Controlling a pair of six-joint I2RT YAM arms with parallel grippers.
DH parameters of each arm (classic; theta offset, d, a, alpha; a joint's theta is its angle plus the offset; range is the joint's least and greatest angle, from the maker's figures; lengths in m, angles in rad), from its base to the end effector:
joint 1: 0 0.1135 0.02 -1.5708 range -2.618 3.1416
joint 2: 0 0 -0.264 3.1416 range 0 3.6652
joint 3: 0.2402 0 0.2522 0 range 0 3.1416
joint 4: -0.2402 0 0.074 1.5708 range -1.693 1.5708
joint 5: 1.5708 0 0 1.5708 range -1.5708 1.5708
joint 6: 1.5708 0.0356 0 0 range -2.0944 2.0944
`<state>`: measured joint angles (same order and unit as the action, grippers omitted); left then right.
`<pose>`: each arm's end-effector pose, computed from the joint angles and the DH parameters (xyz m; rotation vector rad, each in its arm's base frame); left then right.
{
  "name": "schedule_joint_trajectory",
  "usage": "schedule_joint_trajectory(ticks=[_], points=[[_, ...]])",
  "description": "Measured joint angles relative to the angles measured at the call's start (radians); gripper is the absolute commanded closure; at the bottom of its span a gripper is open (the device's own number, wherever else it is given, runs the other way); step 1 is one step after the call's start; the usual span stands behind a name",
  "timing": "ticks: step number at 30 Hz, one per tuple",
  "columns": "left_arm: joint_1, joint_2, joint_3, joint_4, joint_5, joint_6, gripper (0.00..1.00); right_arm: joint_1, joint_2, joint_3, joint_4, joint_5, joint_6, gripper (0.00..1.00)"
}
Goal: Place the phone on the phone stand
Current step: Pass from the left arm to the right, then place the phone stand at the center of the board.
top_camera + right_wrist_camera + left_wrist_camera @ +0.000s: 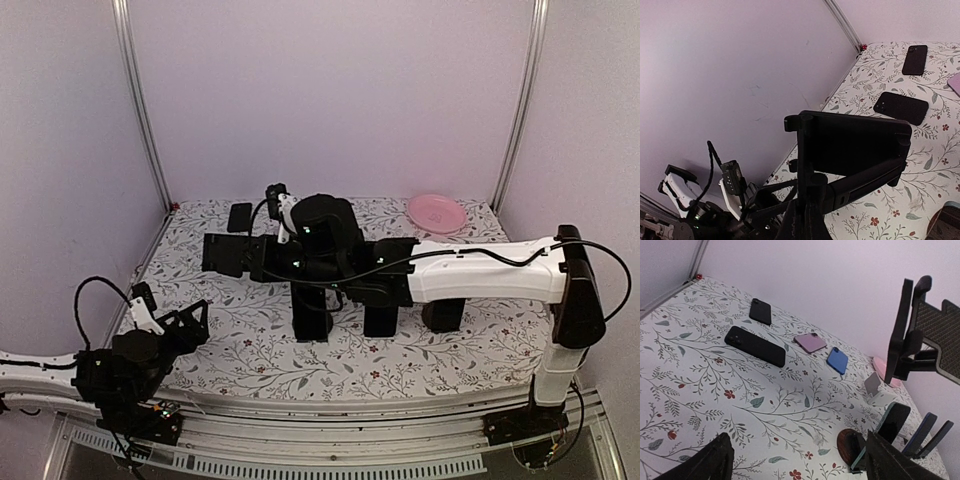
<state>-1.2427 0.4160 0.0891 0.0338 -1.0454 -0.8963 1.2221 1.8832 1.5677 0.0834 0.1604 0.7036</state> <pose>0.0671 -0.1015 0.1718 -0.4019 1.7075 -0.6039 0.1621 0.4293 0.3206 -0.3845 1.9393 1.1908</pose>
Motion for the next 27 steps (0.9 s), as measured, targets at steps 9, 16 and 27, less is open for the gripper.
schedule_joint_trajectory(ticks=[9, 16, 27], points=[[0.011, -0.008, 0.256, -0.342, -0.071, -0.020, 0.03, -0.001, 0.091, 0.202, -0.280, -0.083, -0.233, 0.99], [0.162, 0.064, 0.369, -0.367, 0.085, 0.100, 0.03, -0.001, 0.156, 0.279, -0.466, -0.151, -0.357, 0.99], [0.640, 0.332, 0.432, -0.274, 0.663, 0.173, 0.04, 0.000, 0.236, 0.396, -0.695, -0.198, -0.472, 0.99]])
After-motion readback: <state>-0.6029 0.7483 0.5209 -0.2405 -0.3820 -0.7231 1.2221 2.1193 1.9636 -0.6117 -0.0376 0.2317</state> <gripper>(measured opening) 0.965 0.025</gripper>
